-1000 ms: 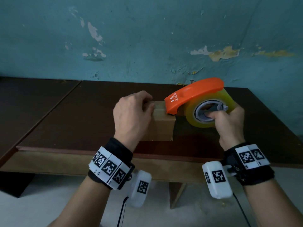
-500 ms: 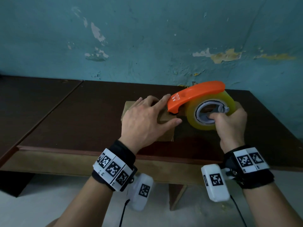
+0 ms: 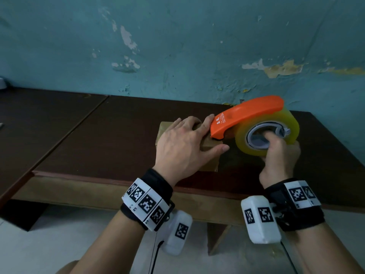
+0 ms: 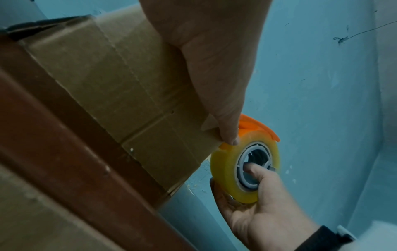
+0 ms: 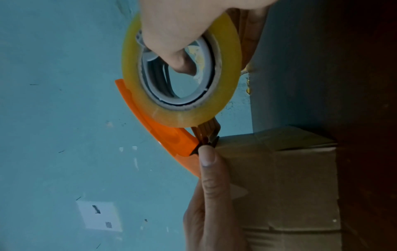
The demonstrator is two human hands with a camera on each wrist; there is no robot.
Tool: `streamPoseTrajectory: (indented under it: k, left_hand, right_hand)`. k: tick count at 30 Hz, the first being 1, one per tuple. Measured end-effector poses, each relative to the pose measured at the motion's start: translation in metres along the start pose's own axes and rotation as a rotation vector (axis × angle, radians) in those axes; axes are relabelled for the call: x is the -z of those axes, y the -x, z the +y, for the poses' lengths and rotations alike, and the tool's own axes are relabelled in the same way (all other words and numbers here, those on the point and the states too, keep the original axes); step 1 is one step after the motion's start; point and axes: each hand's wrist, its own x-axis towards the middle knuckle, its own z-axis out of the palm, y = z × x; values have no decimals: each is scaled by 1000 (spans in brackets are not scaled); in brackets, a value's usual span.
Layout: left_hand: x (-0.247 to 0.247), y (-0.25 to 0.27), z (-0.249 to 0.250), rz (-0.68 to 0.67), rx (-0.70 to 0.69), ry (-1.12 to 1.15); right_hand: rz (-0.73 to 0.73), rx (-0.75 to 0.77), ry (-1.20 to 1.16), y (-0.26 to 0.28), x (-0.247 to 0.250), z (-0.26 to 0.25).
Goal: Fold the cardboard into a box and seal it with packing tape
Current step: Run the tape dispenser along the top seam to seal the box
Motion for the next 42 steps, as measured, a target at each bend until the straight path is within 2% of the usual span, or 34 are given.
streamPoseTrajectory:
  k: [5,14,18,22,26,32,36,42]
  left_hand:
    - [-1,-1,0,3,7,14]
    - [0,-1,0,12,9,-4]
    - [1,0,0,8,7,-9]
    - [2,0,1,1,8,-20]
    - [4,1,2,-7,-5,-33]
    - [4,1,1,-17,-9,-29]
    - [3,0,2,-40,3,-23]
    - [3,-2,2,-59,61,-18]
  right_hand:
    - [-67,-2,-11,0,-2,4]
    - [-212,-104,30,-4,5,-17]
    - [-222,-96,-11,-2,7,-18]
    - [-214,-60,-82,6,2,-15]
    - [-223,65,-71,12,-8,-13]
    - [-331,-68,-49,-1,-4,-22]
    - [-367,-73,16,-7,3,-22]
    - [-346,-77,54,-8,8,-17]
